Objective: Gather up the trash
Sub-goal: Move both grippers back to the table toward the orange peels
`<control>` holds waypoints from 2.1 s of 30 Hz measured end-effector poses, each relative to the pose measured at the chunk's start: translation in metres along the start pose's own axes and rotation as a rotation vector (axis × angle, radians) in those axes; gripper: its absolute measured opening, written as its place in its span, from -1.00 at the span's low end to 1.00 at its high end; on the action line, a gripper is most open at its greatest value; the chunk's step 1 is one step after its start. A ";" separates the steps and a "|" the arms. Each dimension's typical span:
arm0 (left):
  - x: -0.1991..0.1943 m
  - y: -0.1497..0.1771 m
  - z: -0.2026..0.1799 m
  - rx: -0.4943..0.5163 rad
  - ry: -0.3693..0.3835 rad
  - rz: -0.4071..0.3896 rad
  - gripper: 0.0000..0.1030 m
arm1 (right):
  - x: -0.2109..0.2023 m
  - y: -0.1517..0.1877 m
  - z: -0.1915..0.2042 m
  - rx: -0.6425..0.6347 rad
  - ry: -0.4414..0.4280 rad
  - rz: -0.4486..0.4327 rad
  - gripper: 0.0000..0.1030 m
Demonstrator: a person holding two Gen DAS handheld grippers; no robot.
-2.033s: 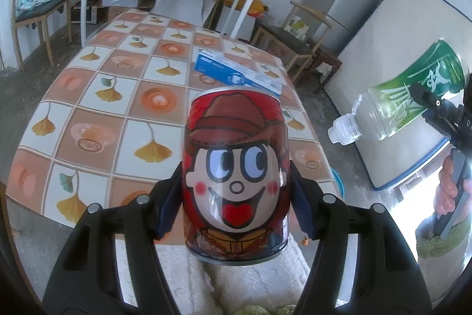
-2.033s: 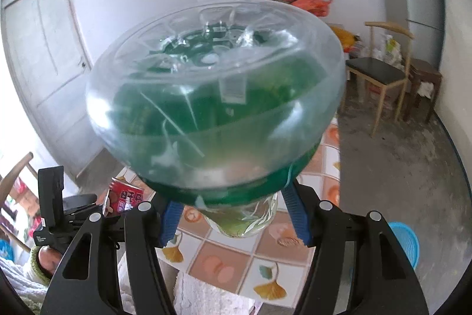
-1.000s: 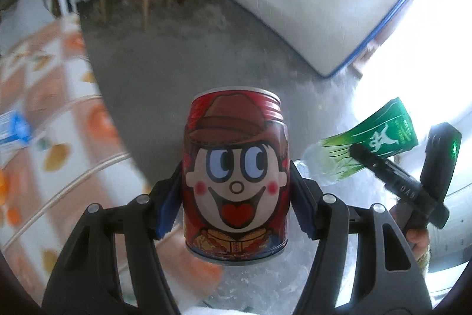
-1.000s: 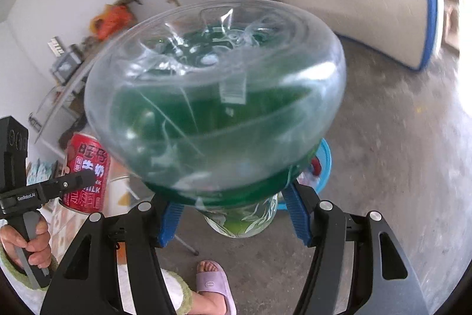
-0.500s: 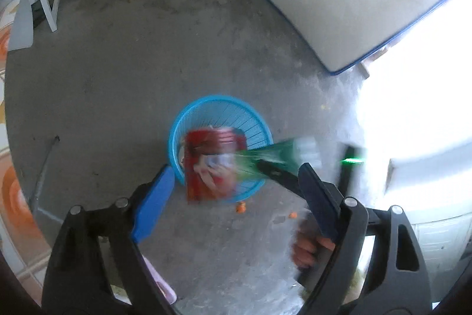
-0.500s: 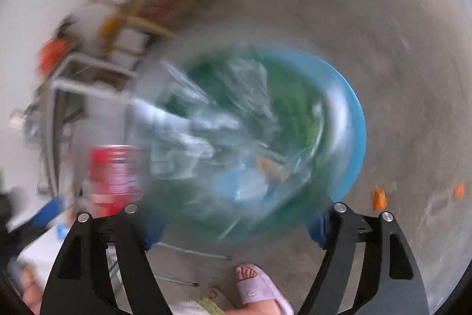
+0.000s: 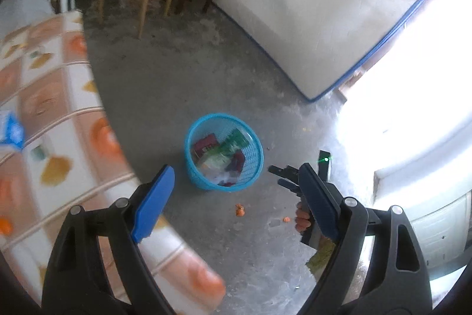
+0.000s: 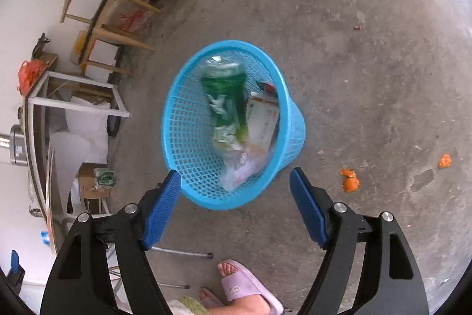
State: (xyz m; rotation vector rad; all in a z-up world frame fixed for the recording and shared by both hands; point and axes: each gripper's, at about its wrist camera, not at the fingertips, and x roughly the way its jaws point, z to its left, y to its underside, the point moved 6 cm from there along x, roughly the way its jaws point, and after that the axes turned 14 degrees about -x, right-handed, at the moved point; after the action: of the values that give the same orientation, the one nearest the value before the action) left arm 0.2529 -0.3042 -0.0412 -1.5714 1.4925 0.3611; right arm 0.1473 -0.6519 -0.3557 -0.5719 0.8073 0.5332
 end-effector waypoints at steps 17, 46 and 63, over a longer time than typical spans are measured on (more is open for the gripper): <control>-0.206 0.090 0.178 -0.198 -0.327 -0.380 0.71 | -0.127 0.067 0.224 -0.555 -0.124 -0.087 0.54; -0.209 0.158 0.317 -0.385 -0.541 -0.324 0.75 | 0.074 0.180 0.573 -1.036 -0.044 0.242 -0.05; -0.211 0.160 0.319 -0.377 -0.534 -0.362 0.82 | 0.042 0.208 0.603 -1.127 -0.104 0.233 -0.93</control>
State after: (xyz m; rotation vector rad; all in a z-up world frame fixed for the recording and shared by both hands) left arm 0.1767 0.0952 -0.1232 -1.8111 0.7413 0.8101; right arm 0.3470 -0.0985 -0.1059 -1.4725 0.4108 1.2330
